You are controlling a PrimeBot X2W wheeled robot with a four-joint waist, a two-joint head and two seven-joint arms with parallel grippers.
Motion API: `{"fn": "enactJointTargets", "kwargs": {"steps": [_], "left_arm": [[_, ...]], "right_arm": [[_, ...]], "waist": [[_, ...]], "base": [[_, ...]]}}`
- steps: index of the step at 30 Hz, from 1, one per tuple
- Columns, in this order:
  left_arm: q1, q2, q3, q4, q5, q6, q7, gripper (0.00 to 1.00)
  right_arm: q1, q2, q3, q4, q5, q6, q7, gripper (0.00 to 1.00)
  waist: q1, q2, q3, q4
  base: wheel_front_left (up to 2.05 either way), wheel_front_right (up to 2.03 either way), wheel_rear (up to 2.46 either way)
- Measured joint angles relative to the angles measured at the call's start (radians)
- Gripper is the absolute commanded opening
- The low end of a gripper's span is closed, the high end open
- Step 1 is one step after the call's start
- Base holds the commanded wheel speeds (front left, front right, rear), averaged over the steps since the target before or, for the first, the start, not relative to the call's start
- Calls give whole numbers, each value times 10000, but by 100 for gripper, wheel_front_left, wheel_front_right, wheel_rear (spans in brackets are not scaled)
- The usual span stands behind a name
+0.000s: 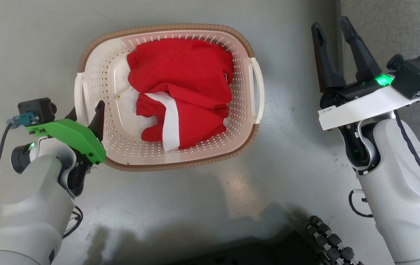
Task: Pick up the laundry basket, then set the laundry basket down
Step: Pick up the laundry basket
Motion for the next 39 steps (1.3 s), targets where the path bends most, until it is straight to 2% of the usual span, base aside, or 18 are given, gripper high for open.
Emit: {"fn": "enactJointTargets", "kwargs": {"steps": [11,26,31,39], "left_arm": [[18,198,-433,-136,-29,0,-426,100],[464,548,-867,-1145,516,-2,-708,100],[604,773,-153,-2213,1133,-2,-717,100],[1633,775,604,-3219,1822,-2,-717,100]], "right_arm": [[-76,146,-10,245,67,0,2,100],[255,171,-196,617,117,0,2,100],[638,148,-282,788,117,0,2,100],[1302,71,-445,953,119,0,2,100]], "waist": [[0,0,-875,-15],[0,0,-2813,115],[0,0,-3650,235],[0,0,-4777,463]], "base": [[0,0,0],[0,0,0],[0,0,0],[0,0,0]]}}
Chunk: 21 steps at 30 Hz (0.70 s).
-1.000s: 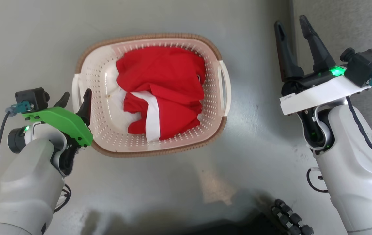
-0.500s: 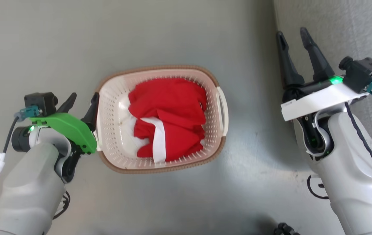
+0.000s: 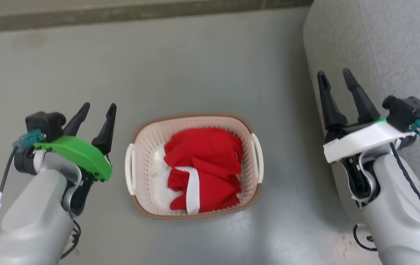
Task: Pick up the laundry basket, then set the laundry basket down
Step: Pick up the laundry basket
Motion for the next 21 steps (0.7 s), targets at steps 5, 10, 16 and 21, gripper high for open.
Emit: {"fn": "enactJointTargets", "kwargs": {"steps": [5,10,16,21], "left_arm": [[682,-13,493,-491,508,0,0,100],[1557,-29,972,-963,1012,27,0,100],[2292,-44,1567,-1689,1308,387,0,100],[2799,-115,2057,-2389,1799,550,-2,100]], "right_arm": [[395,-25,-84,50,-2,0,0,100],[919,-46,-125,102,-4,0,0,100],[1322,-17,-92,69,-15,0,0,100],[1522,-15,-161,-88,-36,0,0,100]], "waist": [[0,0,-709,172],[0,0,-1424,325],[-1,0,-2065,419],[-1,0,-2482,487]], "base": [[0,0,0],[0,0,0],[0,0,0],[0,0,0]]}}
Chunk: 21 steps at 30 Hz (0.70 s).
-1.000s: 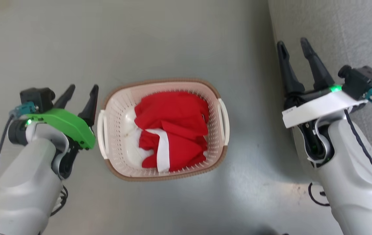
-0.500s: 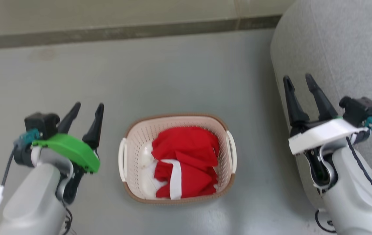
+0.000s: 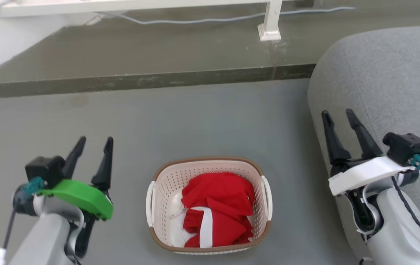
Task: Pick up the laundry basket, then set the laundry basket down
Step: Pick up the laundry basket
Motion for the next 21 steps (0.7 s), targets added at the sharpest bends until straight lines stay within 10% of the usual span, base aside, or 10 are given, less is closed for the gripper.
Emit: {"fn": "enactJointTargets", "kwargs": {"steps": [21], "left_arm": [[1787,-520,784,-1335,1108,88,2,100]], "right_arm": [[556,15,-82,-274,-278,0,0,100]], "waist": [[0,0,-464,46]], "base": [[0,0,0]]}}
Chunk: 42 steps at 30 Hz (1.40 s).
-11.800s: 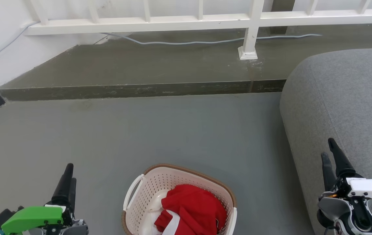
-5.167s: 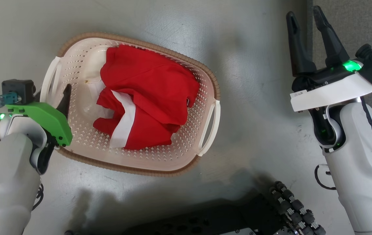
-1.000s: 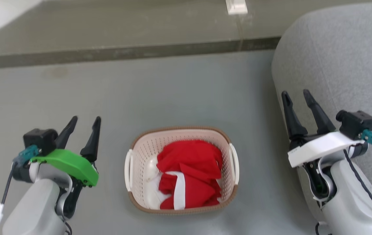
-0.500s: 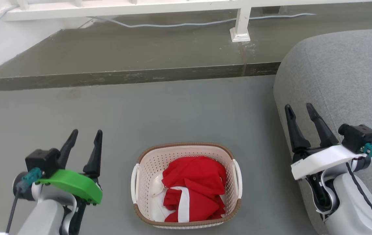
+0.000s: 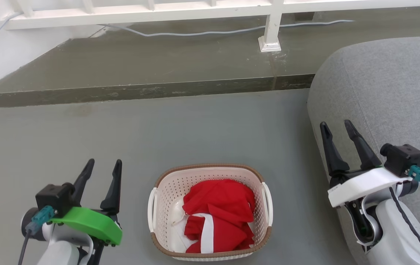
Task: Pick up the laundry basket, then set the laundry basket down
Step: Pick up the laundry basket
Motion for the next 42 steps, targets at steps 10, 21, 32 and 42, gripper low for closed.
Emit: {"fn": "enactJointTargets", "kwargs": {"steps": [10,21,32,42], "left_arm": [[350,-144,261,-259,178,-21,0,100],[492,-378,535,-466,539,-190,0,100],[516,-479,746,-502,700,-276,0,100],[646,-627,895,-566,780,-357,0,100]], "right_arm": [[65,-12,-13,-58,-61,0,0,100],[67,-12,-94,-105,-71,0,0,100],[68,-12,-130,-121,-73,0,0,100],[69,-21,-178,-169,-73,0,0,100]], "waist": [[0,0,9,5],[0,0,137,-12],[0,0,230,-6],[0,0,414,-24]], "base": [[0,0,0],[0,0,0],[0,0,0],[0,0,0]]}}
